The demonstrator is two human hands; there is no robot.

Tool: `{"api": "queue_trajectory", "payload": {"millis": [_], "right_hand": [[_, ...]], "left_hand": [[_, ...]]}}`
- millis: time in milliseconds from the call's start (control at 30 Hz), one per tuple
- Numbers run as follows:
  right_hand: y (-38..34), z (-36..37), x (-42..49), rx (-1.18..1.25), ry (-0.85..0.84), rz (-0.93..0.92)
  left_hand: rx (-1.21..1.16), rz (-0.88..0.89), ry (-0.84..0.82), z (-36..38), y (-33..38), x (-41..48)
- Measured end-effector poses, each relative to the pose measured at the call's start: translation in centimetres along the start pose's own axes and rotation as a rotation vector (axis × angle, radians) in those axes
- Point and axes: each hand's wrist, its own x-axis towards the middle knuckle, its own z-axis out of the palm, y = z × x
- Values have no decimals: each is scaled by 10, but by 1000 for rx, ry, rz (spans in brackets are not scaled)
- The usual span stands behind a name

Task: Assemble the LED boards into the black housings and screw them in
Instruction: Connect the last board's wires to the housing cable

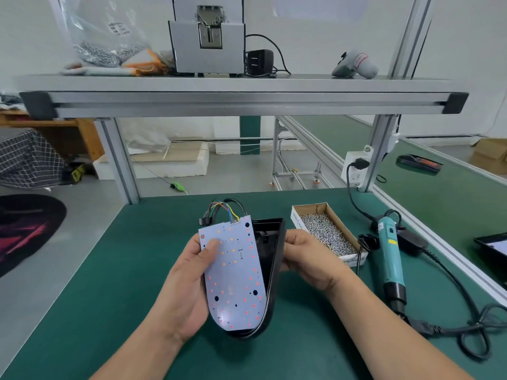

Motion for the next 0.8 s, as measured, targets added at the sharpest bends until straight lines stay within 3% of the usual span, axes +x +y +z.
{"api": "queue_trajectory", "payload": {"millis": [133, 333, 433, 567, 800], "right_hand": [[-8, 4, 4, -96, 154, 2], [-5, 16, 11, 31, 377, -6], [0, 18, 13, -42, 517, 9], [3, 18, 15, -109, 730, -72], [2, 20, 17, -7, 994, -223]], "left_hand": [[-14, 37, 12, -4, 2, 4], [-17, 37, 8, -4, 1, 5], [-21, 30, -39, -1, 1, 3], [-77, -45, -129, 1, 4, 0], [-97, -104, -88, 5, -9, 1]]}}
